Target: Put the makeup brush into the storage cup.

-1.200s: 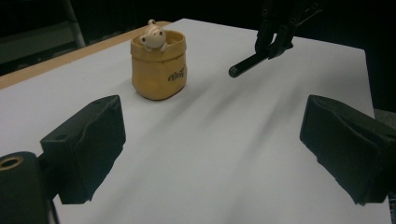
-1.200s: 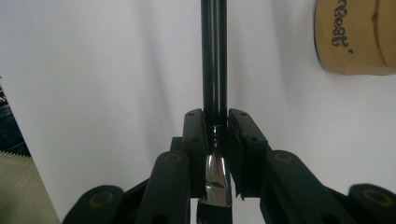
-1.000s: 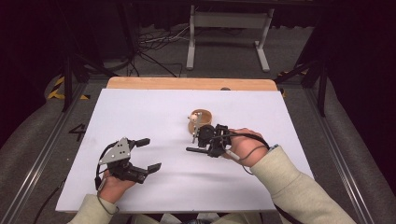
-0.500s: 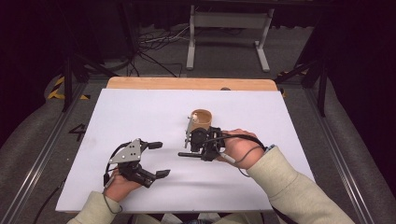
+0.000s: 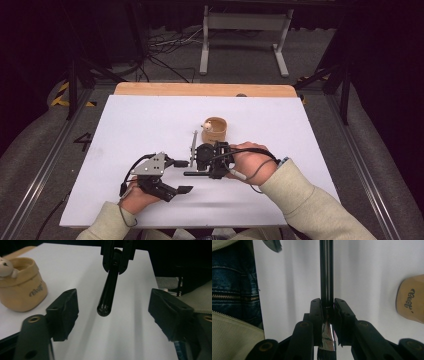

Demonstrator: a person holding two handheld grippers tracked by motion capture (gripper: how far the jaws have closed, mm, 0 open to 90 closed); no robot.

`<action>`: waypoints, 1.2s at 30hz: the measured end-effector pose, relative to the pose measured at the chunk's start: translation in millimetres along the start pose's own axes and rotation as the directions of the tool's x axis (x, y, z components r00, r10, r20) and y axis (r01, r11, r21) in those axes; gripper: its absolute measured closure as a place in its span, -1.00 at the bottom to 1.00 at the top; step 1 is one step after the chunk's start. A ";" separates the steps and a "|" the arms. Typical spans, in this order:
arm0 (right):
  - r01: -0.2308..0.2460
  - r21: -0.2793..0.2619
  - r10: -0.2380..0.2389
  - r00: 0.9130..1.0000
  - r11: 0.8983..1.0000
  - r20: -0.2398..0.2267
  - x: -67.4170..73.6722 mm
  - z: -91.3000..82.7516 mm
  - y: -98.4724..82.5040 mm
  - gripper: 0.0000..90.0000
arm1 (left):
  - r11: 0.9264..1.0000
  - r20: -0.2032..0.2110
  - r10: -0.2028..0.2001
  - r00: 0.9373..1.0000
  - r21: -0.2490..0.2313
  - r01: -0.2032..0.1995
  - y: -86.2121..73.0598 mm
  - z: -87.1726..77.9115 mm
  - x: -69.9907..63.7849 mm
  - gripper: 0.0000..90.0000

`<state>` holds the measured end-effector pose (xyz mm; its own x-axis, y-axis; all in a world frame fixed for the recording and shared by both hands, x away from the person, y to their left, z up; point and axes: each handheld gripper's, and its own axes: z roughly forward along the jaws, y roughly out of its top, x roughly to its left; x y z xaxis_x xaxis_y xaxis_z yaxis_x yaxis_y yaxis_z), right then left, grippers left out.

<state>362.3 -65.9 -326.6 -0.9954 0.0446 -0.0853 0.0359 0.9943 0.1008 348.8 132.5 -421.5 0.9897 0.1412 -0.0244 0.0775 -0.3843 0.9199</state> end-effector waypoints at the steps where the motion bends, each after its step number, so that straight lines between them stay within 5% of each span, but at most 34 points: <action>1: 0.003 -0.002 -0.003 1.000 1.000 -0.001 1.2 0.0 0.8 0.74 | 1.000 0.006 0.005 1.000 0.002 -0.005 0.3 0.3 0.3 -0.34; 10: 0.025 0.000 -0.025 0.999 1.000 -0.019 5.6 1.2 3.9 0.74 | 1.000 0.069 0.007 0.998 0.026 -0.009 2.9 7.7 1.6 0.04; 24: 0.056 0.003 -0.055 0.998 0.998 -0.035 7.8 -0.1 1.4 0.73 | 0.998 0.070 0.031 0.997 0.059 -0.036 4.4 9.1 -1.9 0.69; 36: 0.051 0.035 -0.050 0.998 0.998 -0.036 5.9 5.7 2.8 0.73 | 0.996 0.068 0.025 0.997 0.080 -0.030 5.0 11.6 -2.4 0.49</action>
<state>357.1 -62.4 -332.5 -0.9985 -0.0088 -0.0543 -0.0122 0.9980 0.0614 348.1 119.7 -421.4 0.9972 0.0693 -0.0278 0.0567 -0.4602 0.8860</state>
